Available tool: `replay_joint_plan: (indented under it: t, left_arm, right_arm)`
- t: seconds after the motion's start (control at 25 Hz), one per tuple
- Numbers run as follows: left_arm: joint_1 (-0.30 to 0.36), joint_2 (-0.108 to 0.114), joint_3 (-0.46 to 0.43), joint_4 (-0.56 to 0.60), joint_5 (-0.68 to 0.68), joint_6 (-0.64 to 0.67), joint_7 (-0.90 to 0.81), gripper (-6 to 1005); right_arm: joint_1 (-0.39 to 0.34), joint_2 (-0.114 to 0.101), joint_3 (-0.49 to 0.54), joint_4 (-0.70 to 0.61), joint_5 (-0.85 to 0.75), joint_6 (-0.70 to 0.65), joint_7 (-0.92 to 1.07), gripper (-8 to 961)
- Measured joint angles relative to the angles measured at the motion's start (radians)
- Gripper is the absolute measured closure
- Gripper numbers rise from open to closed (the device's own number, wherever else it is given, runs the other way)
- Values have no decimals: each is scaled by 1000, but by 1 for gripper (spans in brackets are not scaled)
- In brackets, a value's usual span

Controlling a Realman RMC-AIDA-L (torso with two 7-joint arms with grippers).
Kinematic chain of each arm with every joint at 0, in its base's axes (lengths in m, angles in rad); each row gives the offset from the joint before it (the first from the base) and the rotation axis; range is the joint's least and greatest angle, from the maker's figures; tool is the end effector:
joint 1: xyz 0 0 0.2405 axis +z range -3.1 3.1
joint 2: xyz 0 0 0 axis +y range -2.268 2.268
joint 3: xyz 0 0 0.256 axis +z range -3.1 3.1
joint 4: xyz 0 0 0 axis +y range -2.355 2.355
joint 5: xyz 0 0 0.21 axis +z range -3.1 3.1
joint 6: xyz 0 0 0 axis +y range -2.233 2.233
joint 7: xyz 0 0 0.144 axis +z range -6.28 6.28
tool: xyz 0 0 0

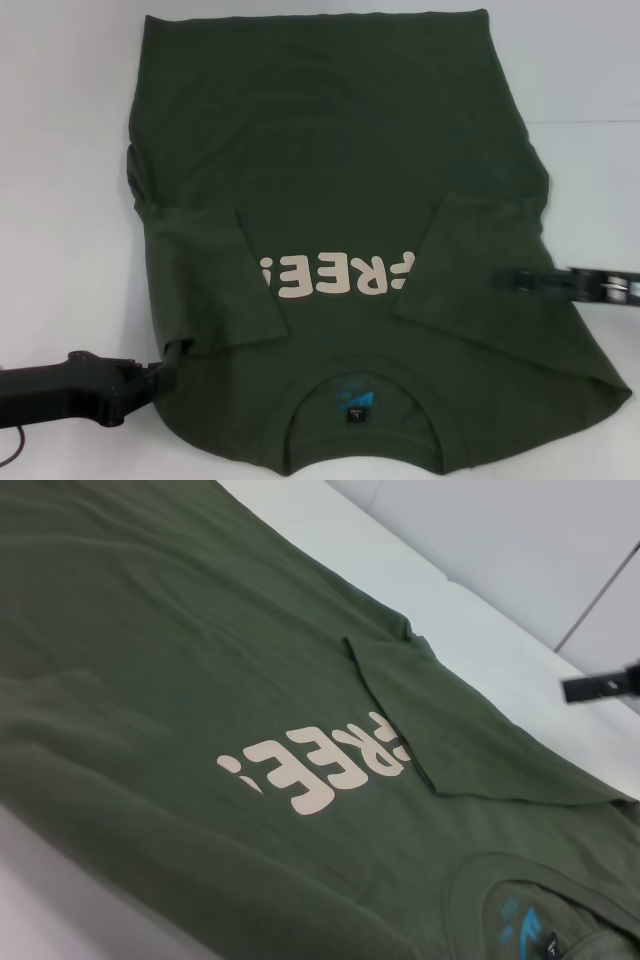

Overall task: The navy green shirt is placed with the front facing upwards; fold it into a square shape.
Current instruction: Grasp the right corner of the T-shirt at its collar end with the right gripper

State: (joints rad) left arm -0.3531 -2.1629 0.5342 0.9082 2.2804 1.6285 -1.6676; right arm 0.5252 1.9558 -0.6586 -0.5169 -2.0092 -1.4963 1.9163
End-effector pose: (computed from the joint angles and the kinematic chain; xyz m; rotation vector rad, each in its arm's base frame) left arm -0.3197 0.2729 0.0135 -2.5723 -1.1362 -0.4716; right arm 0.3031 0.3342 0.0283 -2.4288 1.4794 0.7256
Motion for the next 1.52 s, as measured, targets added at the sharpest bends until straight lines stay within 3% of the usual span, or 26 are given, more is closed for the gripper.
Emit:
replay_joint_plan:
  t: [0.24,0.4,0.8,1.52]
  left_arm:
    - [-10,0,0,-2,-1,1,-12,948]
    - [-17,-1,2,-4,-1,0,-16,948]
    - [-25,-3,9,-6,-1,-8,-13,948]
    - [-35,-1,13,-6,1,-11,-15,947]
  right_arm:
    - [-91,-66,7,-13,-31,-36,78,8]
    - [-125,-92,11,-27,-87,-51,150,8]
    - [-143,-88,20,-51,-181,-47,210,9]
    - [-132,-67,23,-48,-199,-45,211,8]
